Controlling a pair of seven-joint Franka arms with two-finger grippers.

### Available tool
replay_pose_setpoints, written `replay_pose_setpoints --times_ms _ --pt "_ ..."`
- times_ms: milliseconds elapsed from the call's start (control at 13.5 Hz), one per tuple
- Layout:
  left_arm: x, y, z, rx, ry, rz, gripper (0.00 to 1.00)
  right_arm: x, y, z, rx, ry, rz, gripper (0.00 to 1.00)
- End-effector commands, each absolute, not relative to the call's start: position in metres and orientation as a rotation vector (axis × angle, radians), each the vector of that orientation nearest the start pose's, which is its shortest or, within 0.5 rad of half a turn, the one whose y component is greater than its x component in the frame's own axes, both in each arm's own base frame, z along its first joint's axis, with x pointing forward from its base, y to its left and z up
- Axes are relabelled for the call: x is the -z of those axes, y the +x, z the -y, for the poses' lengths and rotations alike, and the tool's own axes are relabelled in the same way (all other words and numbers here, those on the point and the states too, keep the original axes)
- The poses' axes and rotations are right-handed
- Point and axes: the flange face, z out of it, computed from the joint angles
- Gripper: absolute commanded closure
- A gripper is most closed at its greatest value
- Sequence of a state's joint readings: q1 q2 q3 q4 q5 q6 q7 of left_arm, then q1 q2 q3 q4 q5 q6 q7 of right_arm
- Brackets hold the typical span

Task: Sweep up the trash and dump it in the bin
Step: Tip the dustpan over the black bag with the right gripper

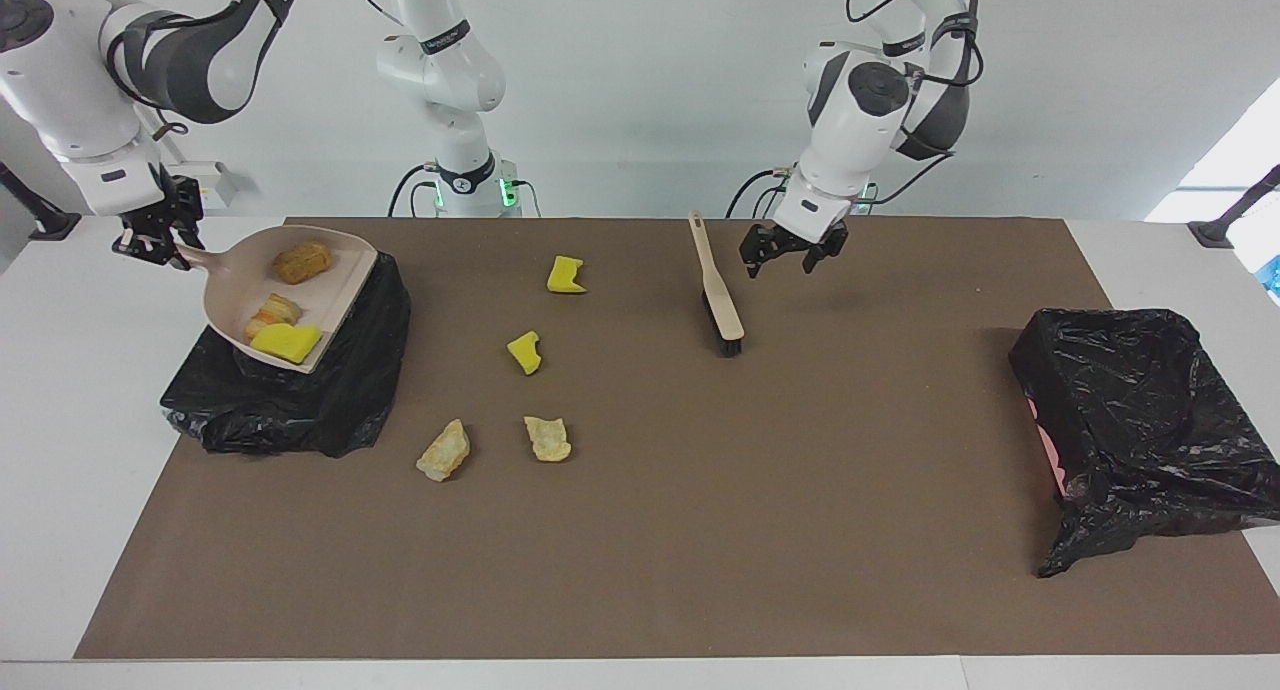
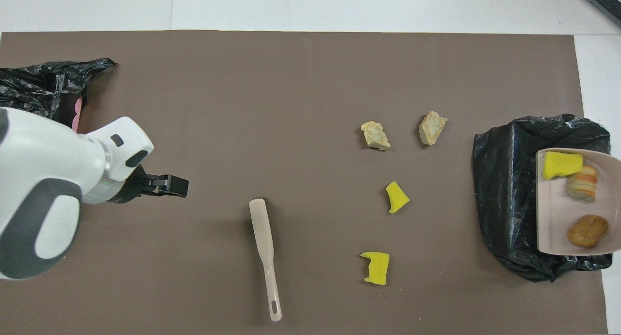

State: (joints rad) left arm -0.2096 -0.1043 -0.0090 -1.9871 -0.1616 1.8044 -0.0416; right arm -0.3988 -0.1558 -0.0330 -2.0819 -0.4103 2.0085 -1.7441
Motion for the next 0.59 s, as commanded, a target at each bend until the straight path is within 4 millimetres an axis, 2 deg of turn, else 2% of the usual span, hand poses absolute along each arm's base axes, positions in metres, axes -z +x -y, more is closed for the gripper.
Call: replay_pose_setpoints --times_ms 0,297,519 --pt "-0.537 0.531 0.089 -0.232 -3.256 -0.334 0.0 -0.508 0.452 0.217 -0.649 -2.523 2.299 1.0" --pt "-0.59 0.53 0.064 -0.235 -3.223 -0.284 0.0 -0.509 0.459 0.181 -0.876 -2.617 2.29 1.0" --pt "-0.591 0.53 0.052 -0.223 -3.223 -0.26 0.0 -0.515 0.463 0.148 -1.096 -2.642 2.3 1.0"
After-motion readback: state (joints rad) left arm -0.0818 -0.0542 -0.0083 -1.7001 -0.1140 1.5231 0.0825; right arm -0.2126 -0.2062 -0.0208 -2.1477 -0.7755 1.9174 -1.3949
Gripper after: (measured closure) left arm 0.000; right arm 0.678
